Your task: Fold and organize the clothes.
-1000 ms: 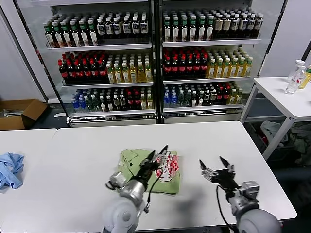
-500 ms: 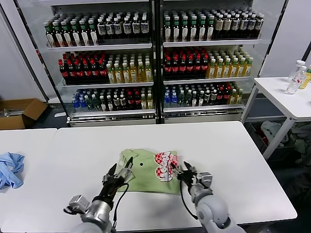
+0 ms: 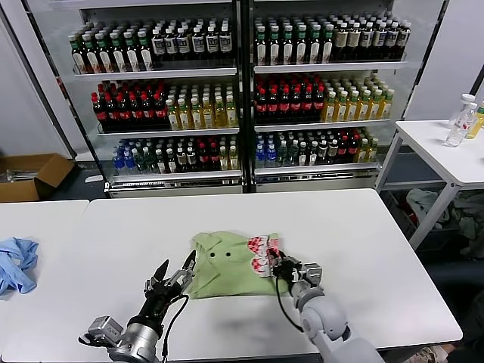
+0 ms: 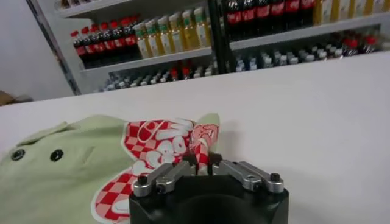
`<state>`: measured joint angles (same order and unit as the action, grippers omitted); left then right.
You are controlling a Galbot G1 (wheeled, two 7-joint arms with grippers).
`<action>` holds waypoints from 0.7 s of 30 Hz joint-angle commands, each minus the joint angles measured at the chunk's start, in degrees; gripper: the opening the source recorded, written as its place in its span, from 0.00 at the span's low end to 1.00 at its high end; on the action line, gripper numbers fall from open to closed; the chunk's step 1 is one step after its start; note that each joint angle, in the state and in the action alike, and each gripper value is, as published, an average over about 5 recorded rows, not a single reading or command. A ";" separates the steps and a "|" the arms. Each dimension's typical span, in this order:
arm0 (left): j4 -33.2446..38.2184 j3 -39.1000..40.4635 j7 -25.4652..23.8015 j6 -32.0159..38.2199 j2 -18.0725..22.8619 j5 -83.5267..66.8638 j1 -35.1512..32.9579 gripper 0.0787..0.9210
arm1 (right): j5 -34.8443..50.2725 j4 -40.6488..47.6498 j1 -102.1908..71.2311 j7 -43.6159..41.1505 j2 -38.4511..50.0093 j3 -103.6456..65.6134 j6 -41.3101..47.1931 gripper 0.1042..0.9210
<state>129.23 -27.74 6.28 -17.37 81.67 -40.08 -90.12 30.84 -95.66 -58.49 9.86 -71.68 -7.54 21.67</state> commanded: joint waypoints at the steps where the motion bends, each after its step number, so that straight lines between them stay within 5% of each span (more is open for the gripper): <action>1: 1.28 -0.26 -0.41 1.41 -0.61 3.44 -2.11 0.88 | -7.89 3.11 2.05 -8.21 7.55 -3.88 -4.00 0.10; 7: 2.07 0.86 -1.96 5.40 -1.53 13.75 -4.42 0.88 | -14.56 -3.35 -5.19 -5.31 6.84 -6.31 -8.62 0.08; 21: 5.91 0.94 -2.81 11.41 -1.35 30.46 -11.37 0.88 | -23.55 -26.94 -32.38 -3.91 4.62 -21.23 -15.50 0.55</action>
<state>133.28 -26.98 4.14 -10.26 80.31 -23.75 -97.18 14.73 -107.01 -71.50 6.32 -66.64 -18.04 11.74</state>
